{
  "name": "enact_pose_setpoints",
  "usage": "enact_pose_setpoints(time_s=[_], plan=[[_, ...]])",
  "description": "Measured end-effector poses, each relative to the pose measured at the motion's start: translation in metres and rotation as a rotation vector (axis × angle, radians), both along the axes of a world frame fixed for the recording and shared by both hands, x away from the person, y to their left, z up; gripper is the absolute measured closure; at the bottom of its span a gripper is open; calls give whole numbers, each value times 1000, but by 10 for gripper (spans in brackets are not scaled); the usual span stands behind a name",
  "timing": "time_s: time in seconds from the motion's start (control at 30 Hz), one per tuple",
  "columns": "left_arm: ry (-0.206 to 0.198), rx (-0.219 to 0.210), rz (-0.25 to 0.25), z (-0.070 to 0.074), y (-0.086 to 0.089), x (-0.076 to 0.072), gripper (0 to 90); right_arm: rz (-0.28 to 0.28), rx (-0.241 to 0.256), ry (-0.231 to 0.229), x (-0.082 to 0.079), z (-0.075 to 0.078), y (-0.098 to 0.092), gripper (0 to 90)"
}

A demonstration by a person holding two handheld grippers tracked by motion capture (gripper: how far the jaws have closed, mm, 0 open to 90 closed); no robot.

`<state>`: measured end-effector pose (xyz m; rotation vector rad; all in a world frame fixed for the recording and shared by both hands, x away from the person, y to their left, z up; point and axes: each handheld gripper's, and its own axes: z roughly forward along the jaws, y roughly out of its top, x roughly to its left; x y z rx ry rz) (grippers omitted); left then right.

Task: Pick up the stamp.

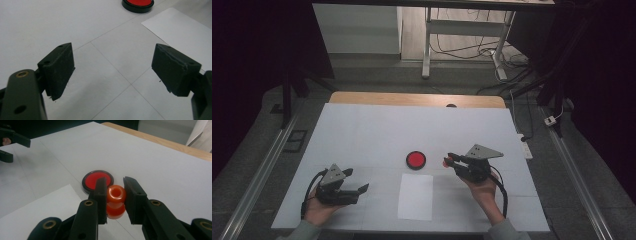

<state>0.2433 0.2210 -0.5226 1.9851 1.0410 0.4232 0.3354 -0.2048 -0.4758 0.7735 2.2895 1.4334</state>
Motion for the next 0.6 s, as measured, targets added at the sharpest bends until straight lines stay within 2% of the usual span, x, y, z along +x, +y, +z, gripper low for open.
enact_pose_setpoints(time_s=[0.23,0.6], plan=[[5,-1,-2,-1,0,1,185,20,18,12,-2,0,4,721],[4,1,-12,0,-4,0,185,60,17,10,-12,4,11,721]])
